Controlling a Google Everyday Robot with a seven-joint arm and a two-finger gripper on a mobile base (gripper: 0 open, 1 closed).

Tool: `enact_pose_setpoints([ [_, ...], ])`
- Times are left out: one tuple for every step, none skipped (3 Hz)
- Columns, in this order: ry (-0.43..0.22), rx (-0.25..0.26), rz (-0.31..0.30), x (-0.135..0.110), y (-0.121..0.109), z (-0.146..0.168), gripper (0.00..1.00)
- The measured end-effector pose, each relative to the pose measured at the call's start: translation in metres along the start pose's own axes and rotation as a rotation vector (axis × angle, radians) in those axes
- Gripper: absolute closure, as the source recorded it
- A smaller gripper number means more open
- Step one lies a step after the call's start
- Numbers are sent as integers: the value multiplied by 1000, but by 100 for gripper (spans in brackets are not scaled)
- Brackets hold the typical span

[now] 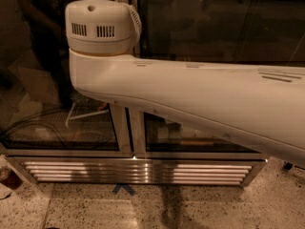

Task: Place 7up can into top drawer

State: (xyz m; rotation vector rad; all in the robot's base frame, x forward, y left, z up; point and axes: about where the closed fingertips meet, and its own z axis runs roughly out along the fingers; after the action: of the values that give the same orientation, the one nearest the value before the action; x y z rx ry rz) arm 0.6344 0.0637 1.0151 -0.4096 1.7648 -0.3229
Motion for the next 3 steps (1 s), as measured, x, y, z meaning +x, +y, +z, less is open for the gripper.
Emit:
enact_pose_setpoints([
  [-2, -2, 3, -1, -1, -1, 100],
  [-3, -4, 8, -1, -2, -5, 100],
  [-1, -5, 10, 1, -6, -16, 100],
])
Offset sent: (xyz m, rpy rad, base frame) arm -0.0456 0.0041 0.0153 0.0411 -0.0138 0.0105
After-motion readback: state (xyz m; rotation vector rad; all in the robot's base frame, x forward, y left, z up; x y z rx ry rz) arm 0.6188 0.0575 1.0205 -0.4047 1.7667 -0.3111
